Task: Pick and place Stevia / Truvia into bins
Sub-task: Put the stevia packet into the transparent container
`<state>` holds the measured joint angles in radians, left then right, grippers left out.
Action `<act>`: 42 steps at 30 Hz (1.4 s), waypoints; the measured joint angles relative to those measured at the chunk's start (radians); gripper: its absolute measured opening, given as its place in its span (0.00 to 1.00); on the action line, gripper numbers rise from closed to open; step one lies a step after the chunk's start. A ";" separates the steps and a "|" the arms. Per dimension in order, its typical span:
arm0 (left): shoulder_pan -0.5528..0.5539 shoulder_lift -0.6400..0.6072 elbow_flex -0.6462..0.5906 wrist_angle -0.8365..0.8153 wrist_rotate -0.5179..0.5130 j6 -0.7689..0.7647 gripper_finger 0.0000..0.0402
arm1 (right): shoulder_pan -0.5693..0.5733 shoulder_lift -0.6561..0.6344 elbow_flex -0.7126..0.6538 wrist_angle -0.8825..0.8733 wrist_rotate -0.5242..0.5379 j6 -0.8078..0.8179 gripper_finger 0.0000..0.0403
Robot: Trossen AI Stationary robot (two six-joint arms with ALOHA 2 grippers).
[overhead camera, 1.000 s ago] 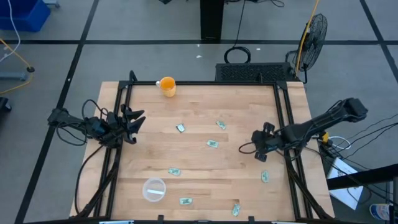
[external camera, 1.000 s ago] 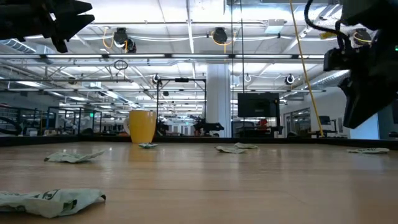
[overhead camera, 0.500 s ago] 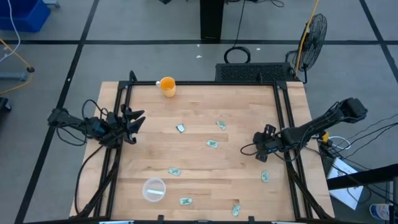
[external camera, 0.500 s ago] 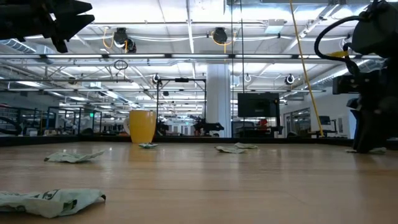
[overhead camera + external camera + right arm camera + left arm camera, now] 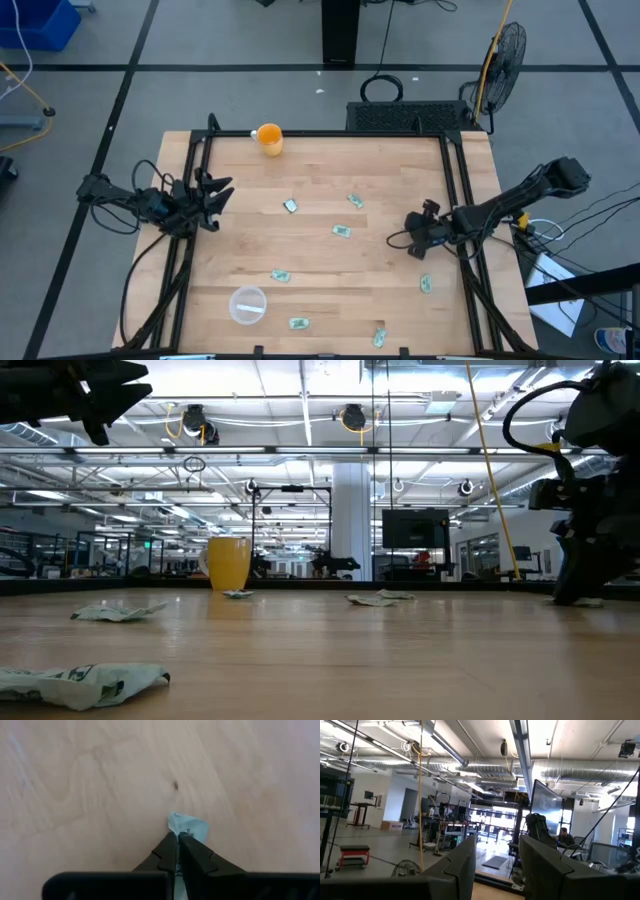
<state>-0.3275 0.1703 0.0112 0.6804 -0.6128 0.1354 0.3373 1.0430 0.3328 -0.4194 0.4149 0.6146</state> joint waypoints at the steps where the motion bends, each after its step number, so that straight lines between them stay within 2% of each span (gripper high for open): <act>1: 0.000 0.000 0.000 -0.004 0.001 -0.006 0.39 | -0.003 0.003 0.004 0.044 0.002 -0.027 0.02; 6: 0.004 0.015 0.000 -0.012 -0.001 -0.004 0.39 | -0.028 0.021 0.069 0.387 -0.002 -0.263 0.01; 9: 0.019 0.045 0.000 -0.008 0.005 -0.020 0.39 | -0.051 0.057 0.130 0.524 0.000 -0.431 0.01; 15: 0.073 0.169 0.015 0.070 0.108 -0.046 0.39 | -0.107 0.205 0.299 0.625 -0.011 -0.630 0.00; 18: 0.097 0.273 0.052 0.078 0.118 -0.100 0.39 | -0.157 0.301 0.390 0.645 -0.110 -0.626 0.00; 22: 0.114 0.480 0.139 0.023 0.137 -0.113 0.39 | -0.221 0.425 0.483 0.634 -0.361 -0.544 0.00; 25: 0.114 0.644 0.229 -0.034 0.156 -0.088 0.39 | -0.254 0.480 0.533 0.643 -0.522 -0.497 0.00; 27: 0.113 0.752 0.288 -0.064 0.190 -0.047 0.39 | -0.268 0.500 0.547 0.644 -0.585 -0.472 0.00; 33: 0.103 1.030 0.435 -0.082 0.274 0.055 0.39 | -0.294 0.512 0.548 0.672 -0.709 -0.391 0.00; 37: 0.104 1.173 0.519 -0.082 0.329 0.083 0.39 | -0.292 0.512 0.549 0.709 -0.735 -0.390 0.00; 42: 0.104 1.286 0.611 -0.085 0.345 0.108 0.39 | -0.292 0.511 0.549 0.708 -0.735 -0.390 0.00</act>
<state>-0.2237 1.4568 0.6222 0.5954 -0.2675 0.2432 0.0456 1.5541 0.8818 0.2887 -0.3199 0.2241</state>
